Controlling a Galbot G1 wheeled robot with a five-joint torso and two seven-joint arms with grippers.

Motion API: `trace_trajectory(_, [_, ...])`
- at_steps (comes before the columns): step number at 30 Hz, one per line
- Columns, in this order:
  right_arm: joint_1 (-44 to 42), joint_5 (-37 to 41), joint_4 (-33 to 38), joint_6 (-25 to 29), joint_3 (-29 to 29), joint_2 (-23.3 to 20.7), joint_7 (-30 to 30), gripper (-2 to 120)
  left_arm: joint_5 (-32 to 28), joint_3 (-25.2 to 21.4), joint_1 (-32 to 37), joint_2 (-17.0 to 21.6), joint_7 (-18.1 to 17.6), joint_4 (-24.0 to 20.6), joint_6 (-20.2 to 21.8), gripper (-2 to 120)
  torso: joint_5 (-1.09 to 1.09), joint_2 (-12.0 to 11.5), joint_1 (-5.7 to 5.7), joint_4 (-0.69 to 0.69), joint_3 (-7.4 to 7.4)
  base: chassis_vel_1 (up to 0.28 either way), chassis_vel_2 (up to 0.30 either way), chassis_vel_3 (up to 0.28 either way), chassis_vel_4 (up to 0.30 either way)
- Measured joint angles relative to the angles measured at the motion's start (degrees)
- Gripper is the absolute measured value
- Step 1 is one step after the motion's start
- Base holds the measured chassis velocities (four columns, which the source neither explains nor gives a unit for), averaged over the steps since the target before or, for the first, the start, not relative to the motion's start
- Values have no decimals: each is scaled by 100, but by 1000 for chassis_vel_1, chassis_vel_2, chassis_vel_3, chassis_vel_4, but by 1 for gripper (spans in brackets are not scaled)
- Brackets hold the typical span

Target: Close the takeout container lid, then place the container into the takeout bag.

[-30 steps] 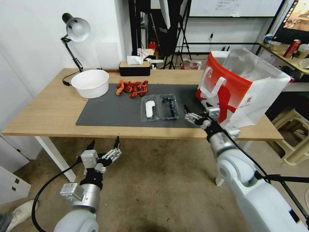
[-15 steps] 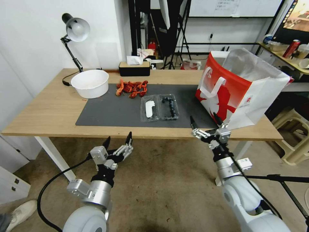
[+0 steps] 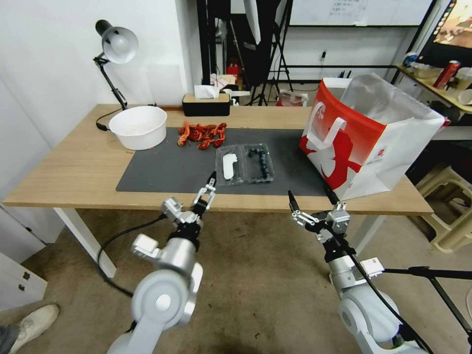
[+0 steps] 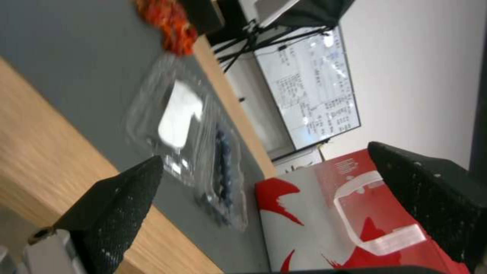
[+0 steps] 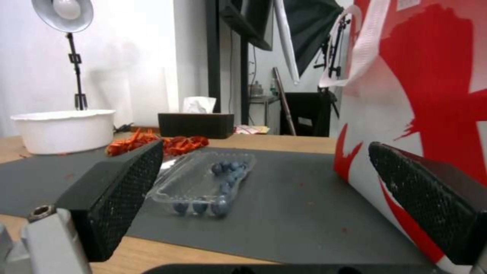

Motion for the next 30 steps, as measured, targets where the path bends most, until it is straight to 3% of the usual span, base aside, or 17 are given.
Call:
trace_trajectory(6, [-130,-137,38,19,73,83,-3,100,-385,393,-623,-222,-459,341,-214,100,1,0,0,-1,0,0,0,0,0])
trace_trajectory(16, [-144,-229,13,38,99,171,4,100,-363,664,-1088,-775,-585,868,-334,100,1,0,0,0,0,0,0,0,0])
trace_trajectory(30, [-93,-252,-55,55,96,194,19,100,-180,782,-1496,-1126,-698,1580,-359,100,0,0,0,0,-1,0,0,0,0])
